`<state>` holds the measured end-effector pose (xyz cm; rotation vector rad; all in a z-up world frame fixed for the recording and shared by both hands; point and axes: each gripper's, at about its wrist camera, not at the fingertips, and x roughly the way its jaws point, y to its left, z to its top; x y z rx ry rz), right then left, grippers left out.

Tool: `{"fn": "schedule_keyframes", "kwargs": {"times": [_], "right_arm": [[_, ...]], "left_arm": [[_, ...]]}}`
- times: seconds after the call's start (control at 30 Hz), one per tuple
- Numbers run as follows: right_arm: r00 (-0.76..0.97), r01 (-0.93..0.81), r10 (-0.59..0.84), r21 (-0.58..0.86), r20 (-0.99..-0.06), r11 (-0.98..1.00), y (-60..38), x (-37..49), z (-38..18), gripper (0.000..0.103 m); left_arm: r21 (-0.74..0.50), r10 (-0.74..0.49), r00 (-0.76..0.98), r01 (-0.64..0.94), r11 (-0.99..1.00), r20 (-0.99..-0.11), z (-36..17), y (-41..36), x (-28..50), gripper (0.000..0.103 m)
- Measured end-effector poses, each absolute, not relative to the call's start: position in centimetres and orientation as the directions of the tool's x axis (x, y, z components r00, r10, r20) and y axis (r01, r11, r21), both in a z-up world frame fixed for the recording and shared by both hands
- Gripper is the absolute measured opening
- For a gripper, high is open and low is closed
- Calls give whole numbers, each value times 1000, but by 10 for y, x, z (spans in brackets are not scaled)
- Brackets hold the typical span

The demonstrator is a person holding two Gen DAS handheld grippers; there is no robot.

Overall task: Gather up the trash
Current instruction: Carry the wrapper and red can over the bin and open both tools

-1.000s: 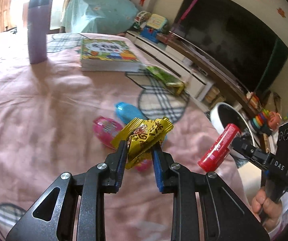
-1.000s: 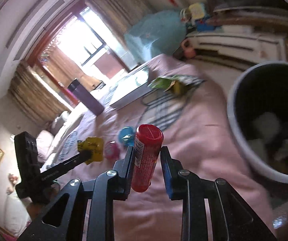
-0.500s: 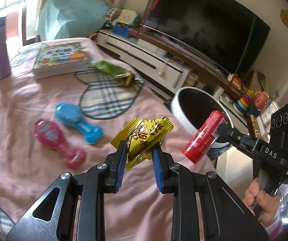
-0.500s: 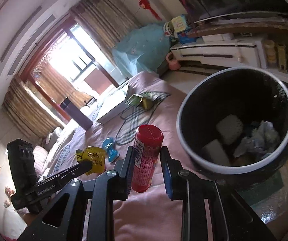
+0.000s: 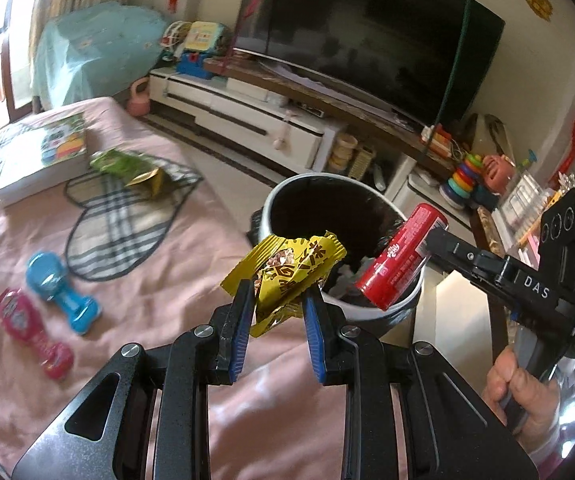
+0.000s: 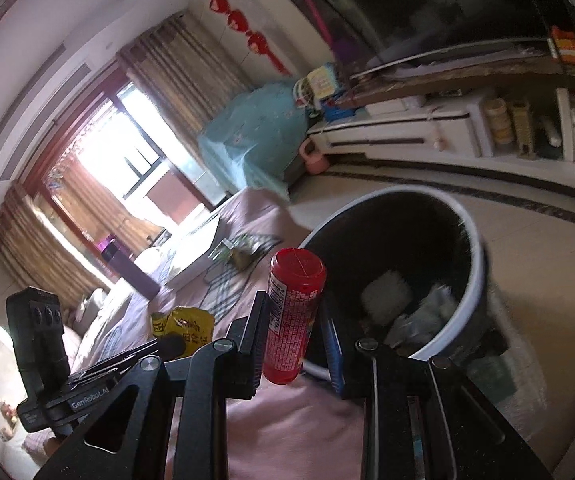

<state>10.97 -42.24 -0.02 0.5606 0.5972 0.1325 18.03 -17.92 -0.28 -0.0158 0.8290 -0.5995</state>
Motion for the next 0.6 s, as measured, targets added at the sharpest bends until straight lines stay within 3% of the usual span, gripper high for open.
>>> {"fn": "schedule_keyframes", "kwargs": {"times": [0.6], "right_arm": [[820,113,175,455,-545,883,-460,123,-8,26]], "left_arm": [[-188,-487,481,543,818,-729,-16,-250,207,24]]}}
